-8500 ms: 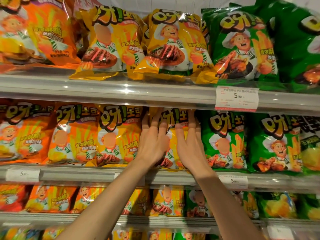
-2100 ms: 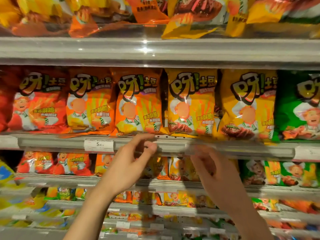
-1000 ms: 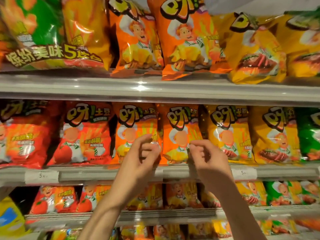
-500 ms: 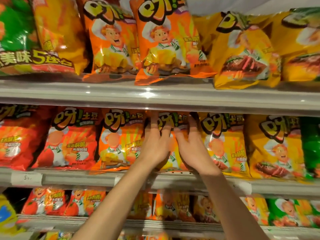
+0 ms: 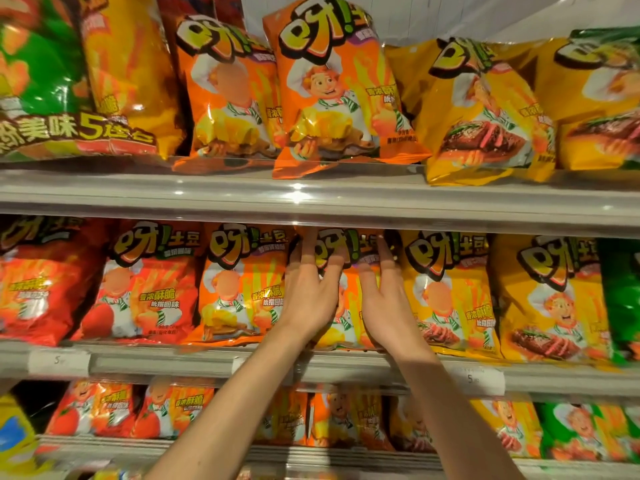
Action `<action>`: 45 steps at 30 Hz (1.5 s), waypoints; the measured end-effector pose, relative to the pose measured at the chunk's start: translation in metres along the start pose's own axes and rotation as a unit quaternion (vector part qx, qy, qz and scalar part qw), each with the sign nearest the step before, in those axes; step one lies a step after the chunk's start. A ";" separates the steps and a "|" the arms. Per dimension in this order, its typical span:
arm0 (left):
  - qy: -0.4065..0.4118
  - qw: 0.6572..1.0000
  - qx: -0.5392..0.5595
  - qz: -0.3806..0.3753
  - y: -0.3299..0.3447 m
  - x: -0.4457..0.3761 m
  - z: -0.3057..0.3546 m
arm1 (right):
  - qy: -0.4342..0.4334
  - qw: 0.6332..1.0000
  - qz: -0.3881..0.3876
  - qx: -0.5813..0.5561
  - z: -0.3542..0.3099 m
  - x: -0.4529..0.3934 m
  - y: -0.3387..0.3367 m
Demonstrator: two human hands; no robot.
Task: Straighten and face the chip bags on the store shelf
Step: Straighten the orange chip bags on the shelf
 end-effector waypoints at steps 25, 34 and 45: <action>-0.138 0.988 0.063 -0.020 -0.007 0.003 0.014 | 0.124 0.992 -0.008 -0.023 -0.007 -0.011 -0.003; -0.181 0.981 0.049 -0.041 -0.007 -0.020 0.014 | 0.178 0.982 -0.061 -0.008 -0.008 -0.027 -0.003; -0.136 0.983 -0.119 -0.031 -0.001 -0.012 0.014 | 0.132 0.987 0.006 0.088 -0.008 -0.020 0.005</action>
Point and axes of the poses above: each hand's wrist, its own x-axis away from the middle knuckle, its own y-axis out of the palm, z = x × y, the point moved 1 cm from there along -x, towards the middle knuckle, and after that the axes turned 11 degrees about x, right-handed, at the moved point
